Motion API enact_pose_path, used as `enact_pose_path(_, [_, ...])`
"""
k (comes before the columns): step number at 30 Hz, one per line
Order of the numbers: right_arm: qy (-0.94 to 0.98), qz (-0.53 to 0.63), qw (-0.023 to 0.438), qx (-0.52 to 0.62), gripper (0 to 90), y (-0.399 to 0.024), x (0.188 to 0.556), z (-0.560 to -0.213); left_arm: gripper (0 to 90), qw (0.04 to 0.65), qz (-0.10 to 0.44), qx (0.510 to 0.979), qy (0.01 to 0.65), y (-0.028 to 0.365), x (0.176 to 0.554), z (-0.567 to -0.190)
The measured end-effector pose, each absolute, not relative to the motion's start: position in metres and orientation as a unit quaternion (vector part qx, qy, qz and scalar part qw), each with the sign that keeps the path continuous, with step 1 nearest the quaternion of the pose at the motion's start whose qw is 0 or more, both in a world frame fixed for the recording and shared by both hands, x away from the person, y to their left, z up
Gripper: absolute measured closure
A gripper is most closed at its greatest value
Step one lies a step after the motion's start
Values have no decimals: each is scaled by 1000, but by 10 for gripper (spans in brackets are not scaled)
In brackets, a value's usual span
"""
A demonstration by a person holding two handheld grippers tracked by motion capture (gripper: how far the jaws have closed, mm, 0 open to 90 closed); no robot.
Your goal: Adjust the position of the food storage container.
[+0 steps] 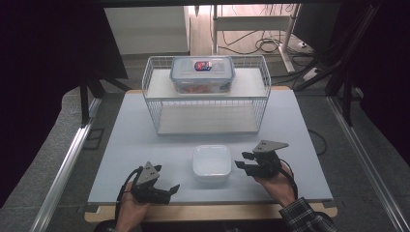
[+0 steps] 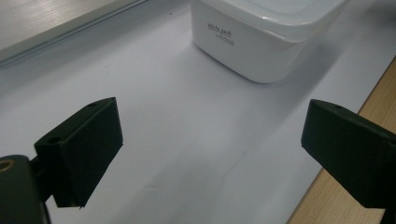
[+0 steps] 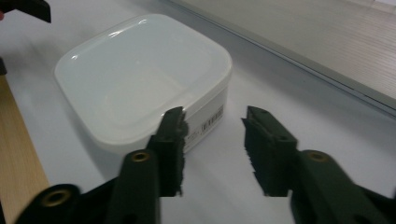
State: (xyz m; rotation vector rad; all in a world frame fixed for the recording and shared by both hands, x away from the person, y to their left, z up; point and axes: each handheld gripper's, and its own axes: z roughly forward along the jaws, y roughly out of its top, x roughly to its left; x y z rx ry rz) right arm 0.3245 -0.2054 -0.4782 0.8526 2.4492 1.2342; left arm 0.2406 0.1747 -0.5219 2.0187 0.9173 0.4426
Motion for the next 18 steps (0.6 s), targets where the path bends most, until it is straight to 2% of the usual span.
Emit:
enact_pose_path(1, [845,426,134,294,463,-205,324,-478,51,427,177,808,366,175,240,-522])
enact_pose_path(6, [843,433,136,289,261,-212,319,-480,40,434,180,805,363,175,240,-521])
enact_pose_path(7, [841,440,131,288,197,-214,318,-480,32,436,180,804,362,175,240,-521])
enact_pose_path(13, [836,446,139,289,101,-216,311,-483,18,430,179,807,364,174,241,-523])
enact_pose_path(18, [837,444,137,289,66,-218,307,-487,17,428,179,807,366,173,241,-523])
